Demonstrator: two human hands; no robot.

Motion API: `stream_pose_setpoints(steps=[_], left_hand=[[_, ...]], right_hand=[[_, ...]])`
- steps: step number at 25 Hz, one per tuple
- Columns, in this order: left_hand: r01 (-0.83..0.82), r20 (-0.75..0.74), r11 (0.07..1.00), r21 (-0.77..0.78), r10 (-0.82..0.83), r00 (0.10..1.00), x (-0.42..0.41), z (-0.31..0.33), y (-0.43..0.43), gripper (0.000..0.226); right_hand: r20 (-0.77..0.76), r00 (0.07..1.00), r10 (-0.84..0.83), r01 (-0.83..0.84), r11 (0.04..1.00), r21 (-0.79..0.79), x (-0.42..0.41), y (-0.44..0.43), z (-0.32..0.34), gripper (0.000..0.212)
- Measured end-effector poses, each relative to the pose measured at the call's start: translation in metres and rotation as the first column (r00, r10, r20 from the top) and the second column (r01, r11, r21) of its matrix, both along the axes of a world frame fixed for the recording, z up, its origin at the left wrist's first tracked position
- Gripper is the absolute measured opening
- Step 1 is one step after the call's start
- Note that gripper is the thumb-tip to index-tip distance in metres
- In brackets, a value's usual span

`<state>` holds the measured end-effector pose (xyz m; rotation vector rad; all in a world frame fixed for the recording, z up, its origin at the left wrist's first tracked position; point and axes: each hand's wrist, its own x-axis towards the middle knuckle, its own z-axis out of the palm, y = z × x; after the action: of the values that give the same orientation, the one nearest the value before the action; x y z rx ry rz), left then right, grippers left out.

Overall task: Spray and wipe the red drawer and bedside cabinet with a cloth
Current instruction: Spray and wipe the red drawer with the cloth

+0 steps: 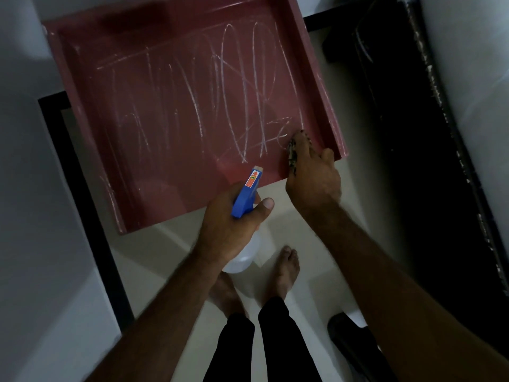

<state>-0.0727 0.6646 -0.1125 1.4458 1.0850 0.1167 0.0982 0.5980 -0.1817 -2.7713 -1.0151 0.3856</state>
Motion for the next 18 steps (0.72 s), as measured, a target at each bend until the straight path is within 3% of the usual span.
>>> stream_pose_setpoints(steps=[4,7,11,15,18], left_hand=[[0.028,0.023,1.000,-0.002,-0.028,0.999,0.000,0.005,0.008,0.034],[0.044,0.036,0.999,0.002,-0.044,0.998,0.002,0.007,0.014,0.032],[0.026,0.029,1.000,-0.015,-0.026,0.999,0.002,0.006,0.020,0.027],[-0.001,0.056,1.000,-0.021,0.002,0.998,0.003,0.001,0.024,0.037],[-0.022,0.057,1.000,-0.019,0.023,0.998,0.006,-0.001,0.028,0.038]], right_hand=[[0.074,0.994,0.086,-0.084,0.996,-0.027,-0.009,-0.027,0.006,0.079],[0.031,0.999,-0.041,0.041,0.999,-0.004,0.000,0.000,0.006,0.079],[0.062,0.989,0.133,-0.135,0.990,0.027,-0.013,0.002,0.005,0.088],[0.043,0.993,-0.112,0.112,0.994,0.012,-0.005,0.002,0.004,0.075],[-0.007,0.991,0.132,-0.131,0.990,0.058,-0.022,0.007,0.006,0.080]])
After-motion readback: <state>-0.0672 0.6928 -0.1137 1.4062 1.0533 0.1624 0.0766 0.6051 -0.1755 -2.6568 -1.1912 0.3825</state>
